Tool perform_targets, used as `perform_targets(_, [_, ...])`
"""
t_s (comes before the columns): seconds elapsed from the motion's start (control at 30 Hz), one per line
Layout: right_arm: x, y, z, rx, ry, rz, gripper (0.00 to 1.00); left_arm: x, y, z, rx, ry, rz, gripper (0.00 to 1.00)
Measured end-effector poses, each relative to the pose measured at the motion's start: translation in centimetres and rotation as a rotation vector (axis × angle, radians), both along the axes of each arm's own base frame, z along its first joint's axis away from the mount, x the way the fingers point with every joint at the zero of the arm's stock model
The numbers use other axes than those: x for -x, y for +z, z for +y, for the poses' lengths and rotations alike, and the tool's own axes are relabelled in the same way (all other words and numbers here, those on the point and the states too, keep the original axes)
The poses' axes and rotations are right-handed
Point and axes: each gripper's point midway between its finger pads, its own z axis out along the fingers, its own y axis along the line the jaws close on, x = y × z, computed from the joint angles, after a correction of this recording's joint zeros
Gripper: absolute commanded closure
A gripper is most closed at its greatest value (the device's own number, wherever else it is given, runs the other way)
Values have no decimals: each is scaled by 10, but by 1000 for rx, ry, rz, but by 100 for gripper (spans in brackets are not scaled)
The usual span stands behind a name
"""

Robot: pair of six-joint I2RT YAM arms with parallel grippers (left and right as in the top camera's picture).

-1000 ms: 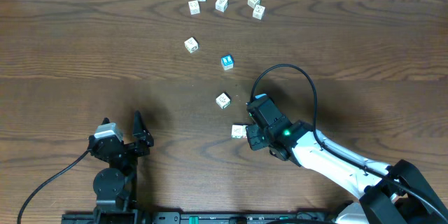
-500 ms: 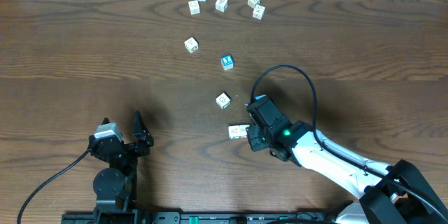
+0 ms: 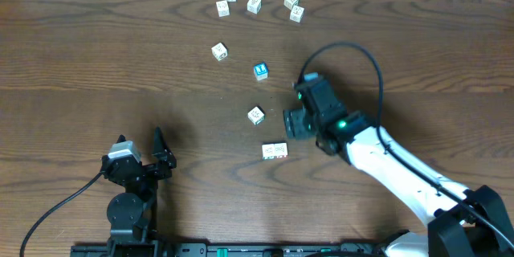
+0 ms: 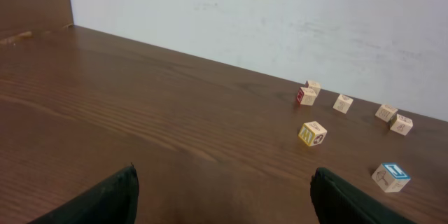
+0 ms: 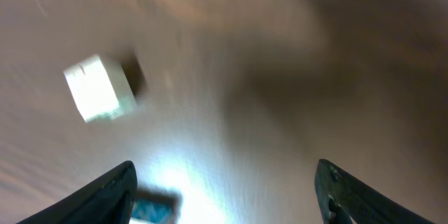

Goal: Lift 5 blocks
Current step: 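Reach the right gripper up to the blue-faced block near the center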

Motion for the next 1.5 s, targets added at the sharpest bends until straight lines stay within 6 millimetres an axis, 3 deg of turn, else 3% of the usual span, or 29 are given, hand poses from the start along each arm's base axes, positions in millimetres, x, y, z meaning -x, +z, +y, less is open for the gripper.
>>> perform_targets(0.1, [-24,25,11,-20,35,-86,18,0,0,0,0,0,0,21])
perform_targets(0.2, [-45,33,26,-29,69,-126,17,0,0,0,0,0,0,21])
perform_targets(0.5, [-111,-17,73,19,157,-76,20,0,0,0,0,0,0,21])
perform_targets(0.7, [-146,-35,91,16,193,-74,25,0,0,0,0,0,0,21])
perform_targets(0.9, [-145,-69,89,50,205,-18,43,0,0,0,0,0,0,21])
perform_targets(1.0, [-140,-79,86,72,218,12,60,0,0,0,0,0,0,21])
perform_targets(1.1, [-139,-80,85,79,225,16,62,0,0,0,0,0,0,21])
perform_targets(1.13, [-139,-80,85,80,225,16,72,0,0,0,0,0,0,21])
perform_targets(1.27, [-138,-80,85,84,228,20,83,0,0,0,0,0,0,21])
perform_targets(1.37, [-136,-79,83,93,230,39,97,0,0,0,0,0,0,21])
perform_targets(1.5, [-134,-73,82,104,232,61,99,0,0,0,0,0,0,21])
